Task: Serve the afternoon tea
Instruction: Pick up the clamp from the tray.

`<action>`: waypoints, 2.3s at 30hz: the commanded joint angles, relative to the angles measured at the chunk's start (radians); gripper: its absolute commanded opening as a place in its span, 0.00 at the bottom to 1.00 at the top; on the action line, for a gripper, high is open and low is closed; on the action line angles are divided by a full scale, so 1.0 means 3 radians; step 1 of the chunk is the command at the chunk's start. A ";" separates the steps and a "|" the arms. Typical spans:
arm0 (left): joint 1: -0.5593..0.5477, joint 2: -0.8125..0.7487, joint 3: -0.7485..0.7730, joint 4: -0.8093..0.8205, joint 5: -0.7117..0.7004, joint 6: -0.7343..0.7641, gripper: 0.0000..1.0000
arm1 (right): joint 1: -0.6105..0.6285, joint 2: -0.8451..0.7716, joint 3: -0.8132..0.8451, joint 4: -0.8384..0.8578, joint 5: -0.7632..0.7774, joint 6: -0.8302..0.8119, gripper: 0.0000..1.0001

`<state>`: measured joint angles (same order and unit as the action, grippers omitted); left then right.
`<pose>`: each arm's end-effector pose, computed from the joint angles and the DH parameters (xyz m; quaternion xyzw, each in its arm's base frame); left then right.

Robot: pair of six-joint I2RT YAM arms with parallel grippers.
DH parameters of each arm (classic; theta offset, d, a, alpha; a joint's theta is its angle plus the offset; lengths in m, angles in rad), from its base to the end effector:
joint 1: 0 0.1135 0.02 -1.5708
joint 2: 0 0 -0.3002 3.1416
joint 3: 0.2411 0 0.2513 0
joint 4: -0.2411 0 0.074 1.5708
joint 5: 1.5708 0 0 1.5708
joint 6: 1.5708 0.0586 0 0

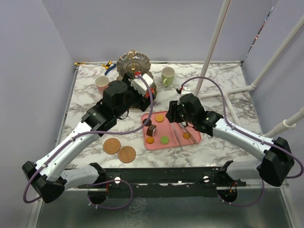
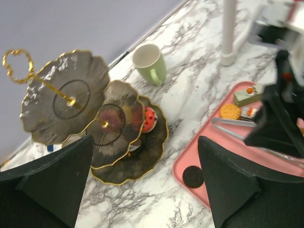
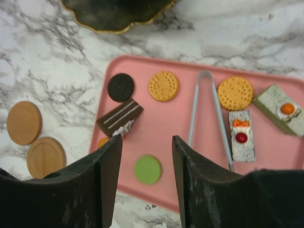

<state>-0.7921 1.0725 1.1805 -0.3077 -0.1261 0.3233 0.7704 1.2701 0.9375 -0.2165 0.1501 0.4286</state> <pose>0.1753 -0.1672 0.4369 0.3750 0.6766 -0.0993 0.6259 0.2170 0.1984 0.3084 -0.1118 0.8634 0.2211 0.4394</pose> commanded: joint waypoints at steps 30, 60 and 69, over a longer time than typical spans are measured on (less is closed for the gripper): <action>0.0498 -0.0096 0.0129 -0.0075 0.0485 -0.0767 0.99 | 0.0009 0.1358 0.0654 -0.0834 0.0301 -0.0195 0.01; 0.0498 -0.0109 0.0364 -0.0044 0.2294 -0.1022 0.97 | 0.0009 -0.0618 0.0687 0.2293 -0.1871 0.0287 0.01; 0.0498 -0.0216 0.0409 -0.0553 0.2812 -0.0528 0.94 | 0.0009 -0.0589 0.0914 0.1951 -0.2412 -0.0162 0.01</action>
<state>-0.6426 1.0386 1.2903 -0.3767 0.5961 0.0711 0.7712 1.0821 1.1591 0.3935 -0.4564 0.4587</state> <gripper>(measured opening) 0.946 0.014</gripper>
